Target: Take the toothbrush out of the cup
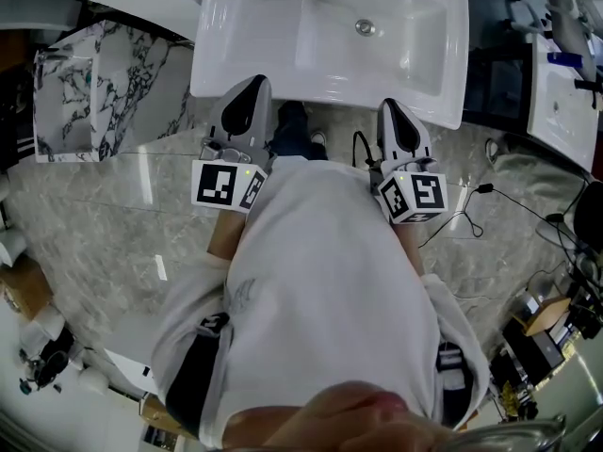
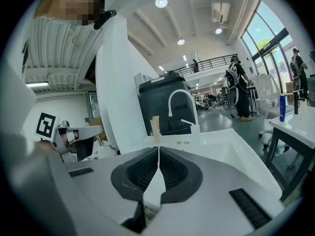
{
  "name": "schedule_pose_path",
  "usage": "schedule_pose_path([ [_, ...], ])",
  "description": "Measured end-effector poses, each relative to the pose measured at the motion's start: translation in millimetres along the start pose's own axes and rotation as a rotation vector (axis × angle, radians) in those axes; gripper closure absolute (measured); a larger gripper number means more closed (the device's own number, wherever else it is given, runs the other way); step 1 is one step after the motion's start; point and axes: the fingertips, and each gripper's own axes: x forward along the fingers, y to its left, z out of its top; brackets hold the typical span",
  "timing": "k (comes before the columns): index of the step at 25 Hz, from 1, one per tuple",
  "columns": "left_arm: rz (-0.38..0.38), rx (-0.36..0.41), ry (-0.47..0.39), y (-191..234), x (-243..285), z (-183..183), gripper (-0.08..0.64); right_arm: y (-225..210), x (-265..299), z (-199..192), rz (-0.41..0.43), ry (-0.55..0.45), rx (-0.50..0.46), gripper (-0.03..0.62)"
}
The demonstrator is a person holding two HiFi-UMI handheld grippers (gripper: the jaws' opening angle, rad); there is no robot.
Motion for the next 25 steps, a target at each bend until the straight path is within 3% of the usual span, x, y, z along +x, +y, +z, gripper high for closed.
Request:
schedule_pose_path([
  [12, -0.065, -0.005, 0.01, 91.1, 88.0, 18.5, 0.545, 2.7, 86.5, 36.4, -0.095, 0.017, -0.001, 0.574],
  [18, -0.103, -0.026, 0.037, 111.2, 111.1, 8.7, 0.545, -5.6, 99.8, 32.8, -0.175, 0.024, 0.018, 0.574],
  [25, -0.126, -0.027, 0.066, 120.1, 114.6, 1.5, 0.545, -4.7, 103.8, 28.0, -0.212, 0.023, 0.036, 0.574],
])
